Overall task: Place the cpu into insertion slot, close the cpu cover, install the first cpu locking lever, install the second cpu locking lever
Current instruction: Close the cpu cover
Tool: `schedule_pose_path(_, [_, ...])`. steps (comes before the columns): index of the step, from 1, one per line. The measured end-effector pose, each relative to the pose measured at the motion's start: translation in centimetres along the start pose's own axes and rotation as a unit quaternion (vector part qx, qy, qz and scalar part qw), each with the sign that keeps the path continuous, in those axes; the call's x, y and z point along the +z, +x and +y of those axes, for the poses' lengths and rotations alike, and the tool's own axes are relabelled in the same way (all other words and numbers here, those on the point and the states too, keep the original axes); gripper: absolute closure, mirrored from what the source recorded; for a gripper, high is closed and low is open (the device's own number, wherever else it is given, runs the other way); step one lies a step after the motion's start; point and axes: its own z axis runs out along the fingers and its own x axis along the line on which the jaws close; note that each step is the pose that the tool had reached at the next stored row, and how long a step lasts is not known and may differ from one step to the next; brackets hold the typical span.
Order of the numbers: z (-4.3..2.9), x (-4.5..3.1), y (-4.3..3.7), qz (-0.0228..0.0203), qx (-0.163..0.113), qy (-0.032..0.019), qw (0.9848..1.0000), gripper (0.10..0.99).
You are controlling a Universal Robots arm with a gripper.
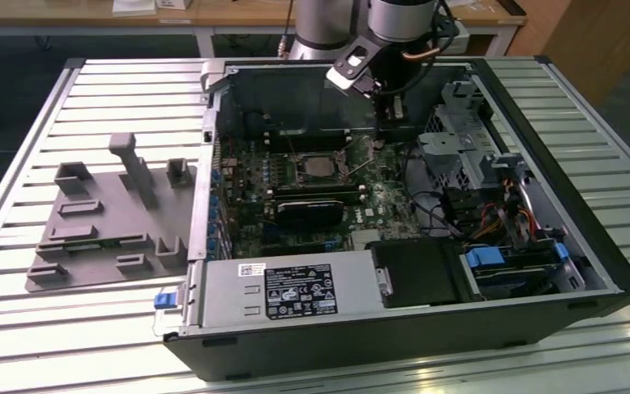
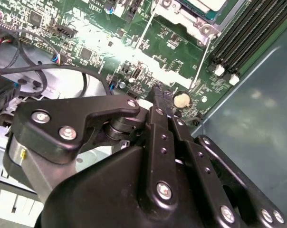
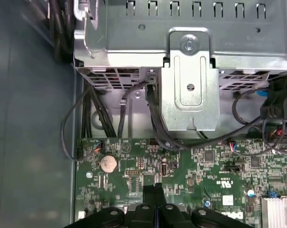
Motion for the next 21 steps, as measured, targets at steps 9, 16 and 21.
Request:
schedule_pose_path(9, [0.66,0.88,0.02,0.0001,0.000,0.0000,1.0000,0.984])
schedule_pose_path(16, [0.80,2.10,0.03,0.0001,0.000,0.0000,1.0000,0.984])
schedule_pose_path(21, [0.80,2.18,0.04,0.0000,0.000,0.0000,1.0000,0.984])
